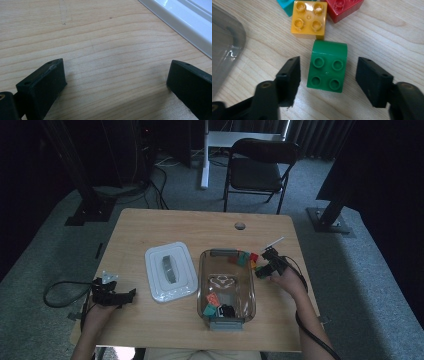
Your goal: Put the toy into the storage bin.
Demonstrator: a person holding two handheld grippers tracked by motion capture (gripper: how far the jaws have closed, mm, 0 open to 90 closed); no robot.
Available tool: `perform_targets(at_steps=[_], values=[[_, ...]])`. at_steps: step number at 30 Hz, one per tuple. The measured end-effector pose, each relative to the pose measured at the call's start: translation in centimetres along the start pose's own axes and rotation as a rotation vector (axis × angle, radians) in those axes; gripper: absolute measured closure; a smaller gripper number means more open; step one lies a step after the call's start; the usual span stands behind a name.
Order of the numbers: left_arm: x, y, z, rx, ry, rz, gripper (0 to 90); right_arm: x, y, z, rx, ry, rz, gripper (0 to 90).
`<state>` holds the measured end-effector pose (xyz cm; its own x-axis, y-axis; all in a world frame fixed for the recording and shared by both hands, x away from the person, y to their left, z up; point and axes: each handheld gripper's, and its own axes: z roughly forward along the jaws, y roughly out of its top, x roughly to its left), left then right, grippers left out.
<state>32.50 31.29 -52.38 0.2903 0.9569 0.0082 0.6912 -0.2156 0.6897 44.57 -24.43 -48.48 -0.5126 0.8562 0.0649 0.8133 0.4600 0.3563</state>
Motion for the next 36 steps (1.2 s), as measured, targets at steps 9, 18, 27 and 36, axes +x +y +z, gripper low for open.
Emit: perform_targets(at_steps=[9, 18, 27, 36], values=[[0.0, 0.0, 0.0, 0.000, 0.000, 0.000, 2.6, 0.4, 0.1, 0.5, 0.019, -0.026, -0.061, 51.2], [0.0, 0.0, 0.0, 0.000, 0.000, 0.000, 2.7, 0.5, -0.2, 0.2, 0.031, -0.026, -0.075, 58.7], [0.0, 0.0, 0.0, 0.001, 0.000, 0.001, 2.6, 1.0, -1.1, -2.7, 0.008, -0.016, -0.126, 58.8], [0.0, 0.0, 0.0, 0.001, 0.000, 0.001, 2.6, 2.8, -2.2, -8.4, -0.086, 0.001, -0.225, 58.8]])
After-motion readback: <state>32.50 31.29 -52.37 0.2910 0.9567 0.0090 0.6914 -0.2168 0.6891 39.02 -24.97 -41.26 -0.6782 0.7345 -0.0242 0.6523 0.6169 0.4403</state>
